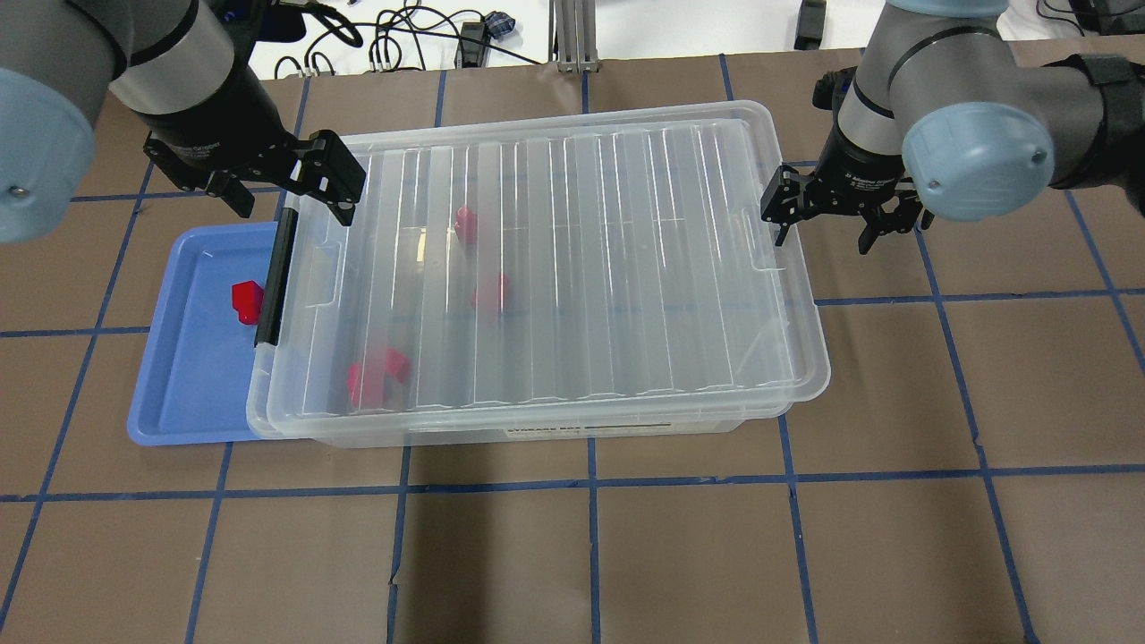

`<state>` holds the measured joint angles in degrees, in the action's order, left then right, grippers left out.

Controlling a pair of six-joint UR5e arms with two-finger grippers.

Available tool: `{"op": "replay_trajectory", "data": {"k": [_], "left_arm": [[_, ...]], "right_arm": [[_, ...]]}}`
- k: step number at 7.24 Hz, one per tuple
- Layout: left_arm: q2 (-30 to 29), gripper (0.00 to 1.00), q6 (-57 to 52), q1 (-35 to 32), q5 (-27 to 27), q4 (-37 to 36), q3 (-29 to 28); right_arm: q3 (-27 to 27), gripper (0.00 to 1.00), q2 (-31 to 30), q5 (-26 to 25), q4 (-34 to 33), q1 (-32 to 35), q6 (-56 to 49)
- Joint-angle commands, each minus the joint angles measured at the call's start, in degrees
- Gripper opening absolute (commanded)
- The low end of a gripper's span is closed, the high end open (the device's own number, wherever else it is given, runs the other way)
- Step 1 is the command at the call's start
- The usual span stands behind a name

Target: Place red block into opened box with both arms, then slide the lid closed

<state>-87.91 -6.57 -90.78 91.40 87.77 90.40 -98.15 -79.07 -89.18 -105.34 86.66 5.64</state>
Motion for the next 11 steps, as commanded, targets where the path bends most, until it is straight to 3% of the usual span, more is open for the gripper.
{"op": "replay_trajectory", "data": {"k": [1, 6, 9, 11], "left_arm": [[-0.07, 1.00, 0.07, -0.09, 0.00, 0.03, 0.04], [0.82, 1.00, -1.16, 2.79, 0.70, 0.74, 0.74], [-2.95, 1.00, -1.33, 17.87, 0.18, 0.12, 0.65], [-7.25, 1.00, -2.99, 22.83, -0.35, -2.32, 2.13]], "right_arm": [[-0.11, 1.00, 0.50, -2.38, -0.48, -1.05, -0.36], [0.24, 1.00, 0.50, -3.62, -0.39, -8.17, -9.22], [0.32, 1.00, 0.50, -5.30, -1.63, -11.15, -13.69], [0.41, 1.00, 0.50, -5.39, -1.63, -12.65, -16.09]]}}
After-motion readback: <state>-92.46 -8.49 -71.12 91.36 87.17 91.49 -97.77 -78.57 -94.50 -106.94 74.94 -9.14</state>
